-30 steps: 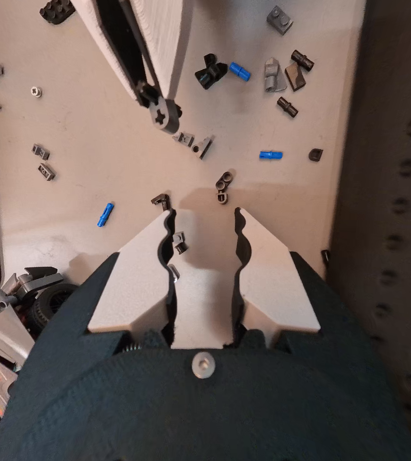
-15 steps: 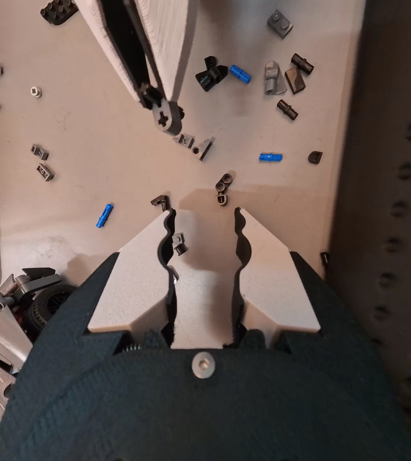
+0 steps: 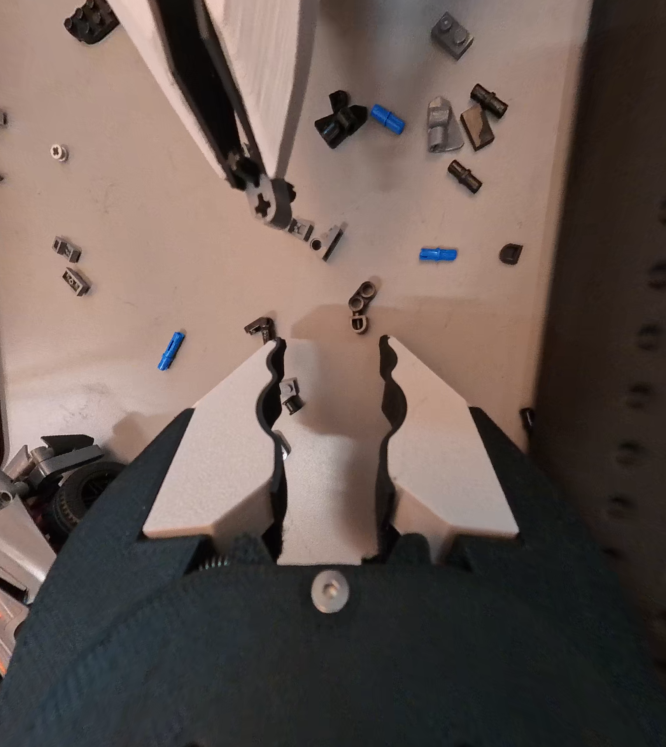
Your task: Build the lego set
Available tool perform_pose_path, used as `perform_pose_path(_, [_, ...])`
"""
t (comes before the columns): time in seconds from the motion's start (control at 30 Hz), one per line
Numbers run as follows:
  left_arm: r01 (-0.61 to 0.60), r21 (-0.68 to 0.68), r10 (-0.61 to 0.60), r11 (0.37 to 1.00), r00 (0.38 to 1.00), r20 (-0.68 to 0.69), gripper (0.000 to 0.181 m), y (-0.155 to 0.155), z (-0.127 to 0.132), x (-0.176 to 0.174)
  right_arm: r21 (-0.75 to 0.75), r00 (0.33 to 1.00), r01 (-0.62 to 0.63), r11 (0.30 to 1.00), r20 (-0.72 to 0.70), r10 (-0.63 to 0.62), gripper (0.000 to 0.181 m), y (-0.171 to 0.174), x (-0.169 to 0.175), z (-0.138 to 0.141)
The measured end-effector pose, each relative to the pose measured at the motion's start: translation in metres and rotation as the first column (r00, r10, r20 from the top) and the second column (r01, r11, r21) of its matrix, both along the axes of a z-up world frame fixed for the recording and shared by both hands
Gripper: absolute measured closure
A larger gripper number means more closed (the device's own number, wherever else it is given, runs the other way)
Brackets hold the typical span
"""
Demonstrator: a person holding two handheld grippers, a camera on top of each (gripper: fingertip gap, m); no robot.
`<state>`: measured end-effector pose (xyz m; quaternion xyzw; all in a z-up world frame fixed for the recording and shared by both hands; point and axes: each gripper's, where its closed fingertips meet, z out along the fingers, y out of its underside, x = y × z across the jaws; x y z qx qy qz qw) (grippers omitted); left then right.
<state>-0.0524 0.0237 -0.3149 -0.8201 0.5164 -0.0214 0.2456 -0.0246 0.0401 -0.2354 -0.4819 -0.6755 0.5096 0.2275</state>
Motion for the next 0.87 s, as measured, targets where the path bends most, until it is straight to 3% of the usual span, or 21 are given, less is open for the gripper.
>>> perform_pose_path(0.73, [0.006,0.007,-0.006,1.000,1.000,-0.028,0.144,-0.001,0.000,0.004,0.010,1.000,0.002,1.000,0.007,-0.002,0.178,0.001,-0.001,-0.003])
perform_pose_path(0.87, [0.008,0.013,-0.008,1.000,1.000,0.004,0.155,-0.002,-0.002,0.013,0.010,1.000,0.003,1.000,0.012,-0.003,0.178,0.001,-0.001,-0.006])
